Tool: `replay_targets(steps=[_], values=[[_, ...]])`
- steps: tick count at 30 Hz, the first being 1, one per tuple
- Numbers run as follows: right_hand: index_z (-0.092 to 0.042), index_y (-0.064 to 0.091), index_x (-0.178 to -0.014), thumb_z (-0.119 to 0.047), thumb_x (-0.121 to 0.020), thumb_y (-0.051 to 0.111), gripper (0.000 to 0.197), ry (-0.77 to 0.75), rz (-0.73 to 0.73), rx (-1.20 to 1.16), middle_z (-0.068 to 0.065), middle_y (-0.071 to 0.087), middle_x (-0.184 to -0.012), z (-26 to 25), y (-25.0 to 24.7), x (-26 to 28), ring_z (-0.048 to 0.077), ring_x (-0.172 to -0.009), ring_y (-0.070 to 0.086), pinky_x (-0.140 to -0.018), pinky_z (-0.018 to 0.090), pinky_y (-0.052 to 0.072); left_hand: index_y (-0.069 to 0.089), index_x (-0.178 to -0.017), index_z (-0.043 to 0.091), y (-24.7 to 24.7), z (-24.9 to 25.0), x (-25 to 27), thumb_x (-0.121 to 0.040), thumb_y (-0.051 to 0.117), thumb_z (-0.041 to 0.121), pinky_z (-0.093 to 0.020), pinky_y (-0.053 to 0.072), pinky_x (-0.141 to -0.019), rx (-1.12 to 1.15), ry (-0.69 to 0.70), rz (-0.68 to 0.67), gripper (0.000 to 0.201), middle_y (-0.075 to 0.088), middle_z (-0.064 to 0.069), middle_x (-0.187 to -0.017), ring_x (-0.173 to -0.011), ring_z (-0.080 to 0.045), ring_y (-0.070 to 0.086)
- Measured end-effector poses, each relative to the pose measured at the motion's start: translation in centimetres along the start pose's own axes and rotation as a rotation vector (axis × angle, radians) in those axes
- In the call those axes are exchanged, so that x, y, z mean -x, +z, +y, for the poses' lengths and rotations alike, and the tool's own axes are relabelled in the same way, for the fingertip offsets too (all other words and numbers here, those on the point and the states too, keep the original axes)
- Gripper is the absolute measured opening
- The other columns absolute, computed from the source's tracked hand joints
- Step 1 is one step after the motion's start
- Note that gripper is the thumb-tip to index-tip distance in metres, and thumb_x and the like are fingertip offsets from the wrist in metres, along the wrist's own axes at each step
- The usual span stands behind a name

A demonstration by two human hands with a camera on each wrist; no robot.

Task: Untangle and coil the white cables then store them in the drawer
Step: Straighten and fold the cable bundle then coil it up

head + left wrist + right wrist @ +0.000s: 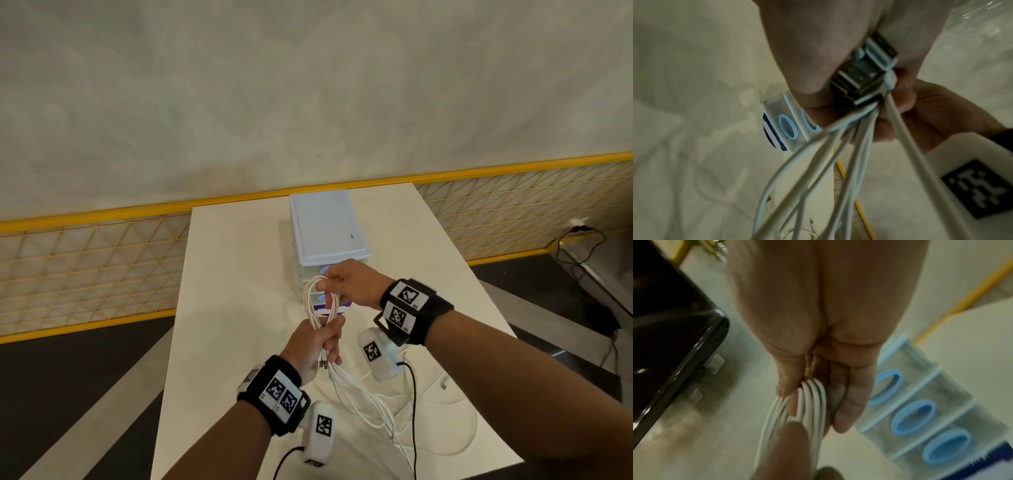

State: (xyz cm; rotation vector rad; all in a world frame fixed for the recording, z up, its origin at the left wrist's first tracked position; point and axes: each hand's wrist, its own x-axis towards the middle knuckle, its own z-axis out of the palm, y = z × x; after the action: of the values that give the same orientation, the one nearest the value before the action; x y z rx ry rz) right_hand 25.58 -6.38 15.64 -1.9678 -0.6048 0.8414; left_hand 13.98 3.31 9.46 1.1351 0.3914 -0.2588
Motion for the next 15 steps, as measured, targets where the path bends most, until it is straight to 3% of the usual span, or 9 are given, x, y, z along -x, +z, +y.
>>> replay_targets(steps=[3, 5, 6, 8, 9, 11, 13, 15], values=[[-0.010, 0.056, -0.072, -0.018, -0.096, 0.049, 0.026, 0.025, 0.026, -0.296, 0.000, 0.055, -0.056, 0.3, 0.9, 0.0, 0.015, -0.054, 0.057, -0.052, 0.022, 0.047, 0.057, -0.075, 0.008, 0.1, 0.4, -0.1, -0.079, 0.066, 0.022, -0.027, 0.044, -0.044, 0.021, 0.022, -0.049, 0.017, 0.033, 0.001, -0.044, -0.034, -0.014, 0.038], [-0.009, 0.051, -0.068, -0.015, -0.097, 0.045, 0.031, 0.048, -0.003, -0.514, 0.001, 0.050, -0.053, 0.1, 1.3, 0.1, 0.017, -0.052, 0.056, -0.054, 0.029, 0.052, 0.060, -0.090, 0.005, 0.0, 0.5, -0.3, -0.074, 0.068, 0.021, -0.027, 0.044, -0.045, 0.020, 0.026, -0.045, 0.024, 0.032, 0.001, -0.045, -0.034, -0.014, 0.037], [-0.007, 0.050, -0.067, -0.013, -0.097, 0.044, 0.031, 0.070, -0.029, -0.604, 0.002, 0.049, -0.053, -0.2, 1.4, 0.0, 0.018, -0.051, 0.055, -0.054, 0.031, 0.053, 0.061, -0.089, 0.006, -0.1, 0.5, -0.4, -0.073, 0.070, 0.020, -0.027, 0.044, -0.045, 0.009, 0.025, -0.034, 0.022, 0.032, 0.001, -0.045, -0.033, -0.014, 0.037], [-0.007, 0.047, -0.066, -0.013, -0.097, 0.044, 0.031, 0.128, -0.072, -0.698, 0.003, 0.042, -0.050, -0.9, 1.5, 0.0, 0.019, -0.048, 0.048, -0.055, 0.033, 0.050, 0.066, -0.070, 0.017, 0.0, 0.5, -0.3, -0.077, 0.071, 0.013, -0.027, 0.043, -0.045, -0.010, 0.037, -0.030, 0.009, 0.032, 0.000, -0.045, -0.033, -0.015, 0.036], [-0.010, 0.045, -0.066, -0.014, -0.096, 0.045, 0.031, 0.148, -0.086, -0.690, 0.000, 0.037, -0.048, -1.1, 1.5, -0.1, 0.017, -0.047, 0.043, -0.055, 0.032, 0.048, 0.066, -0.061, 0.021, -0.2, 0.4, -0.4, -0.079, 0.069, 0.009, -0.027, 0.043, -0.045, -0.025, 0.039, -0.020, 0.022, 0.032, 0.000, -0.044, -0.033, -0.015, 0.036], [-0.012, 0.043, -0.068, -0.016, -0.095, 0.049, 0.028, 0.144, -0.107, -0.620, -0.004, 0.031, -0.047, -1.2, 1.5, -0.2, 0.012, -0.045, 0.036, -0.052, 0.028, 0.049, 0.066, -0.054, 0.022, -0.1, 0.3, -0.3, -0.076, 0.070, 0.009, -0.027, 0.043, -0.046, -0.039, 0.044, -0.016, 0.026, 0.032, 0.000, -0.044, -0.033, -0.015, 0.036], [-0.009, 0.048, -0.076, -0.014, -0.093, 0.052, 0.018, 0.106, -0.131, -0.575, -0.004, 0.035, -0.047, -1.0, 1.4, -0.2, 0.010, -0.045, 0.040, -0.050, 0.023, 0.049, 0.065, -0.052, 0.021, -0.1, 0.5, -0.2, -0.071, 0.070, 0.011, -0.027, 0.043, -0.046, -0.041, 0.060, -0.012, 0.022, 0.033, 0.000, -0.043, -0.032, -0.015, 0.037], [-0.005, 0.051, -0.075, -0.014, -0.095, 0.050, 0.022, 0.098, -0.152, -0.554, -0.001, 0.049, -0.048, -0.8, 1.1, -0.1, 0.012, -0.046, 0.053, -0.053, 0.023, 0.052, 0.066, -0.055, 0.021, -0.2, 0.5, -0.1, -0.077, 0.069, 0.008, -0.027, 0.044, -0.045, -0.040, 0.057, -0.006, 0.026, 0.031, -0.001, -0.043, -0.032, -0.016, 0.036]])
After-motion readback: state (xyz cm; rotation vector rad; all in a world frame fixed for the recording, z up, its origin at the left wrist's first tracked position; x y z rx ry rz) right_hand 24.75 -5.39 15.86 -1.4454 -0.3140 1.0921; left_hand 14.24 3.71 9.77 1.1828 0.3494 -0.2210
